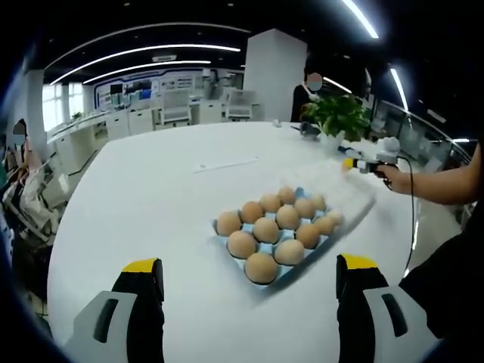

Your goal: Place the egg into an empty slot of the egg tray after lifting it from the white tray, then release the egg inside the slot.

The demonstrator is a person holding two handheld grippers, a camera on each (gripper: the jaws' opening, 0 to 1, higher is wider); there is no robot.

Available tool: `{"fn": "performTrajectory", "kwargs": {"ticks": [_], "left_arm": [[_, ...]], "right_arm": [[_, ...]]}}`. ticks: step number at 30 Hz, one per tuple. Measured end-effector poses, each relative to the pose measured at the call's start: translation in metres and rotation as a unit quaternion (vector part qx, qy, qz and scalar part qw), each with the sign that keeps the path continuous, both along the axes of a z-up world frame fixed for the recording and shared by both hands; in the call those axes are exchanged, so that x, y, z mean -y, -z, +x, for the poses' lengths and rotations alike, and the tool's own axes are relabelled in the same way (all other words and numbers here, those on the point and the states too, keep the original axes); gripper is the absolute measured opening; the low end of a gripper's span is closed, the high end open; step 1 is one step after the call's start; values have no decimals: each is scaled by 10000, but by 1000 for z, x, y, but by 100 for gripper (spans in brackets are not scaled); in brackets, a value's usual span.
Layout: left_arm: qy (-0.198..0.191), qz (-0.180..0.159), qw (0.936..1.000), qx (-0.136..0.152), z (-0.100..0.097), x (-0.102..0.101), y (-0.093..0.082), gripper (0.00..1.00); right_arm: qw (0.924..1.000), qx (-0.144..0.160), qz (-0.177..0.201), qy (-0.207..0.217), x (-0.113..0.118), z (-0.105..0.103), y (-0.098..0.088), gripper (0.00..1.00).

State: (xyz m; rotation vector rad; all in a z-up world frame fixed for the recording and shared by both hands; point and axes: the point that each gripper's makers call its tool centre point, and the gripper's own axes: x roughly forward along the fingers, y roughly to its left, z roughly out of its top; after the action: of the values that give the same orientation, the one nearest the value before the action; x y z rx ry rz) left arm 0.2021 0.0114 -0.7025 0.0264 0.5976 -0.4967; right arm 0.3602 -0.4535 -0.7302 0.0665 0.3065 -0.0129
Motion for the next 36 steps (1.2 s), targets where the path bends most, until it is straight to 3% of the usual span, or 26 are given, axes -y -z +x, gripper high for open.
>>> {"fn": "performTrajectory", "kwargs": {"ticks": [3, 11, 20, 25, 36], "left_arm": [[5, 1, 10000, 3, 0, 0, 0, 95], [43, -7, 10000, 26, 0, 1, -1, 95], [15, -22, 10000, 33, 0, 0, -1, 95], [9, -17, 10000, 50, 0, -2, -3, 95], [-5, -25, 10000, 61, 0, -2, -4, 95]], "right_arm": [[9999, 68, 18, -147, -10, 1, -5, 26], [9955, 157, 151, -925, -71, 4, -13, 26], [9849, 121, 345, -1690, -134, 6, -9, 26], [9749, -33, 337, -2200, -171, 0, 0, 26], [9617, -212, 329, -2712, -209, 0, 13, 26]]}}
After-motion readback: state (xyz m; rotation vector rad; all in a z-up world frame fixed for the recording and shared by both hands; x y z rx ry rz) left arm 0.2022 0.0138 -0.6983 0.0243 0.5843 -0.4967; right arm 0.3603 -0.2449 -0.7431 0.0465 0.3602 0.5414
